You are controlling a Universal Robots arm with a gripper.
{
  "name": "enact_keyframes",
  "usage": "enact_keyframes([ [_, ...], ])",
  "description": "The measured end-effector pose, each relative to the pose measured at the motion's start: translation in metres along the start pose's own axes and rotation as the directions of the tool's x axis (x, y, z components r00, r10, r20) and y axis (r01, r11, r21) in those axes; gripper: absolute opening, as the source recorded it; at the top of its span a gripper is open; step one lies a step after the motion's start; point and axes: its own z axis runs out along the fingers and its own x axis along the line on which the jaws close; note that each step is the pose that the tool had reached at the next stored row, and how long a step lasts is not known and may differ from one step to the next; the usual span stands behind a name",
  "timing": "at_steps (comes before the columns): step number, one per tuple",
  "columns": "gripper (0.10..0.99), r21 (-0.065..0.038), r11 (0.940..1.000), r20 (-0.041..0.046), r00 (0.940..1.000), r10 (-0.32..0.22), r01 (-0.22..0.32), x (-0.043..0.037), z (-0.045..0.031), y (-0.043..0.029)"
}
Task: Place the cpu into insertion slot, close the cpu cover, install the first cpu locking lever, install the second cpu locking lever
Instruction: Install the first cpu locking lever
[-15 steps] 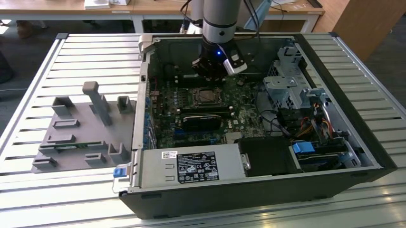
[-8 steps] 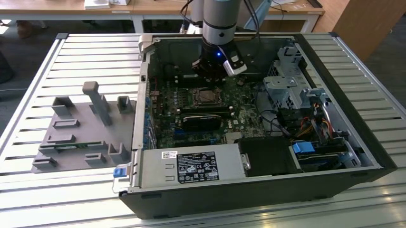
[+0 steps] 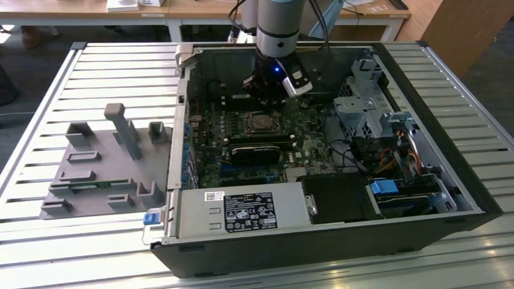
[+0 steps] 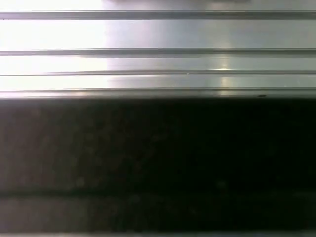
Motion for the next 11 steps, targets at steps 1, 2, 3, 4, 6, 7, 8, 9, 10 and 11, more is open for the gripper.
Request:
enact_keyframes([
  [1, 0.106, 0.002, 1.0000, 0.0000, 1.0000, 0.000, 0.000, 0.0000, 0.0003, 0.0000],
  [2, 0.106, 0.004, 1.0000, 0.0000, 1.0000, 0.000, 0.000, 0.0000, 0.0007, -0.0001],
  [3, 0.106, 0.006, 1.0000, 0.0001, 1.0000, 0.000, 0.000, 0.0000, 0.0010, -0.0001],
  [4, 0.106, 0.008, 1.0000, 0.0002, 1.0000, 0.000, 0.000, 0.0000, 0.0014, -0.0001],
  [6, 0.106, 0.011, 0.9999, 0.0003, 1.0000, 0.000, 0.000, 0.0000, 0.0017, -0.0001],
  [7, 0.106, 0.011, 0.9999, 0.0005, 1.0000, 0.000, 0.000, 0.0000, 0.0017, -0.0001],
  [8, 0.106, 0.011, 0.9999, 0.0004, 1.0000, 0.000, 0.000, 0.0000, 0.0017, -0.0001],
  [9, 0.106, 0.011, 0.9999, 0.0005, 1.0000, 0.000, 0.000, 0.0000, 0.0016, -0.0001],
  [10, 0.106, 0.010, 0.9999, 0.0007, 1.0000, 0.000, 0.000, 0.0000, 0.0013, 0.0000],
  [11, 0.106, 0.010, 1.0000, 0.0011, 1.0000, 0.000, 0.000, -0.0001, 0.0007, 0.0001],
])
